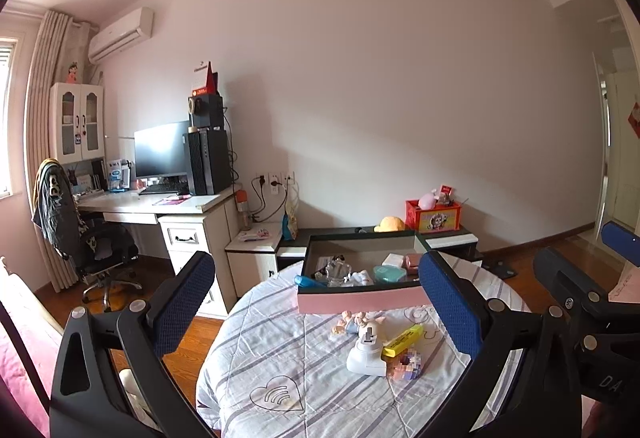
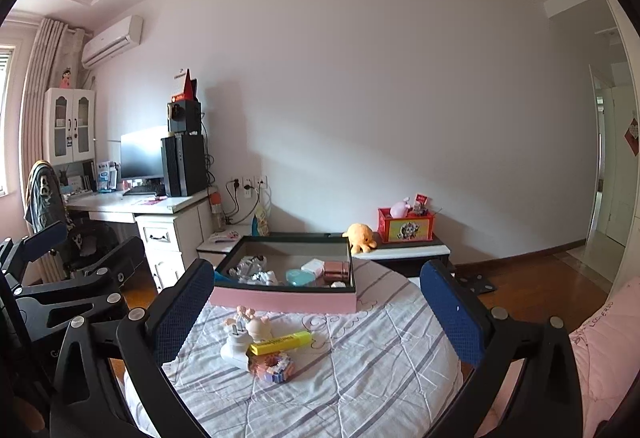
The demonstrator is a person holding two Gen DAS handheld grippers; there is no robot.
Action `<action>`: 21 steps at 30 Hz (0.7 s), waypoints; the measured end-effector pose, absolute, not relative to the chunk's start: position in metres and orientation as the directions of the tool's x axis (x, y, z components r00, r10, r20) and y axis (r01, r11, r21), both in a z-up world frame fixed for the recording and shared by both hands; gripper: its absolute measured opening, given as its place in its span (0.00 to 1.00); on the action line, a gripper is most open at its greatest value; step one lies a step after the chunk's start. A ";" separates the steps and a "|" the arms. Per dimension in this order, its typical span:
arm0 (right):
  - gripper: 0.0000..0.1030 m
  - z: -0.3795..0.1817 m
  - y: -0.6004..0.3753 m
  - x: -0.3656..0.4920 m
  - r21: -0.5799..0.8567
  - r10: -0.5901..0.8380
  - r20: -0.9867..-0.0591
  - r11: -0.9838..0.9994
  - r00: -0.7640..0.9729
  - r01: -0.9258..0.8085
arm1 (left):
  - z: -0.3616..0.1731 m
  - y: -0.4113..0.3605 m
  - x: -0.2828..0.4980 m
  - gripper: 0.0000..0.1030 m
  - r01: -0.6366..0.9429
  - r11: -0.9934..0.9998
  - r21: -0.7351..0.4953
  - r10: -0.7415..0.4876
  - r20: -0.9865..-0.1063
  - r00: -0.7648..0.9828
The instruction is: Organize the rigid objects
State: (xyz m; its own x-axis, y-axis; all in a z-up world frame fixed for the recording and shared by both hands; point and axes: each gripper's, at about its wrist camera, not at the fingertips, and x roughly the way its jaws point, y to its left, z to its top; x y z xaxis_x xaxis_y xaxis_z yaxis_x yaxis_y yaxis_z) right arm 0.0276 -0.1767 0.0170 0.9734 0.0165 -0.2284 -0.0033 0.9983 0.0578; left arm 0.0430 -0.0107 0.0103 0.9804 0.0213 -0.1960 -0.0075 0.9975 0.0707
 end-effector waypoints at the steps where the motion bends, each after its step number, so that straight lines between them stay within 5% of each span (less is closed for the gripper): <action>1: 1.00 0.013 -0.178 0.032 0.059 0.016 -0.240 0.998 0.971 -0.002 | 0.007 -0.012 0.048 1.00 -0.006 0.997 0.073 0.021 -0.210 0.978; 14: 1.00 -0.104 -0.195 0.115 0.102 0.056 -0.556 0.995 0.829 0.001 | -0.116 -0.021 0.143 1.00 0.116 0.993 0.010 -0.086 -0.611 0.787; 21: 1.00 -0.137 -0.200 0.140 0.141 0.094 -0.637 0.990 0.765 -0.005 | -0.152 -0.024 0.175 1.00 0.099 0.995 0.014 -0.062 -0.694 0.717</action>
State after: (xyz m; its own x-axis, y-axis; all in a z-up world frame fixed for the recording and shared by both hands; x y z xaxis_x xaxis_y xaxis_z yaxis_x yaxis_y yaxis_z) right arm 0.1402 -0.2003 -0.1368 0.7647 0.0943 -0.6374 -0.0045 0.9900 0.1410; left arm 0.1749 -0.0242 -0.1516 0.7175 -0.0618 -0.6938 0.0989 0.9950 0.0137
